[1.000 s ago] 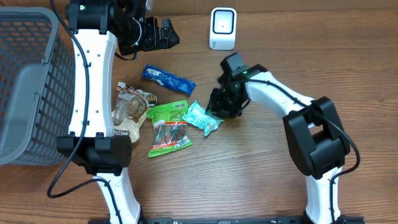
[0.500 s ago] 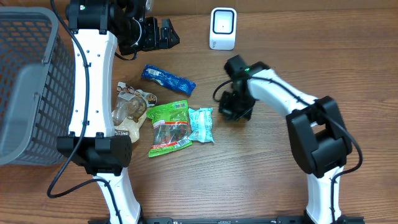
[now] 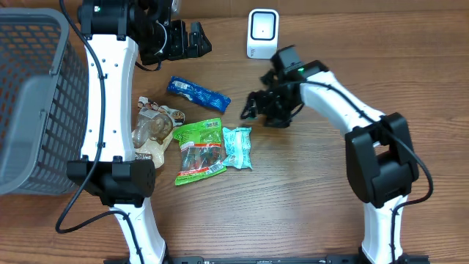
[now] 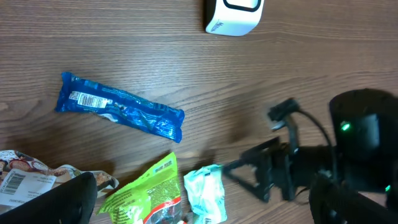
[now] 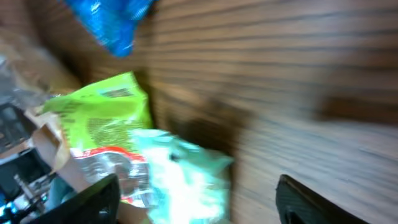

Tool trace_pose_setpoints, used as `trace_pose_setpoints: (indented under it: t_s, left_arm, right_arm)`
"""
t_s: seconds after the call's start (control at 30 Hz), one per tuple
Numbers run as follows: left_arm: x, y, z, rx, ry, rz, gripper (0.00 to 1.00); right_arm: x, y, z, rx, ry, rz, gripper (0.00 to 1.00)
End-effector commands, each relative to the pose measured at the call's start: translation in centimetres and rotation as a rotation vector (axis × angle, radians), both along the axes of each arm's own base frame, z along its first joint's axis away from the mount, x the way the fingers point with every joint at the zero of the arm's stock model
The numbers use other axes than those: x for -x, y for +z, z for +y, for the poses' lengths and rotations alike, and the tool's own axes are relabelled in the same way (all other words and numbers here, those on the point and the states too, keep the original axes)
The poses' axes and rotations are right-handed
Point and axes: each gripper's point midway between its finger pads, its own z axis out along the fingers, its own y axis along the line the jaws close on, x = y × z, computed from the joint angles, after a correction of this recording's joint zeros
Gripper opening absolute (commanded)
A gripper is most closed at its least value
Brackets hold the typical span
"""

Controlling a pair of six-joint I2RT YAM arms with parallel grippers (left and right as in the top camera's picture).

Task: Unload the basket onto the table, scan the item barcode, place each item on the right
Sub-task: 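Lower the right gripper onto the wipes pack and grasp it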

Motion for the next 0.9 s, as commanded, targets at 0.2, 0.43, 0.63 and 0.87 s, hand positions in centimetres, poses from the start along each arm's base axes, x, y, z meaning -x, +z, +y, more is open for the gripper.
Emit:
trace_pose_setpoints:
  t_s: [0.2, 0.43, 0.63, 0.87]
  left_arm:
    - [-0.1, 0.5, -0.4, 0.010, -0.003, -0.014, 1.00]
    - [-0.1, 0.5, -0.4, 0.010, -0.003, -0.014, 1.00]
    - [-0.1, 0.5, -0.4, 0.010, -0.003, -0.014, 1.00]
    - [-0.1, 0.5, -0.4, 0.010, -0.003, -0.014, 1.00]
  right_arm:
    - [2.5, -2.5, 1.7, 0.034, -0.050, 0.081, 0.76]
    - [4.1, -4.5, 2.4, 0.088, -0.158, 0.152, 0.62]
    - [4.4, -5.5, 2.9, 0.099, -0.226, 0.171, 0.41]
    - [3.0, -5.0, 3.1, 0.056, -0.245, 0.142, 0.04]
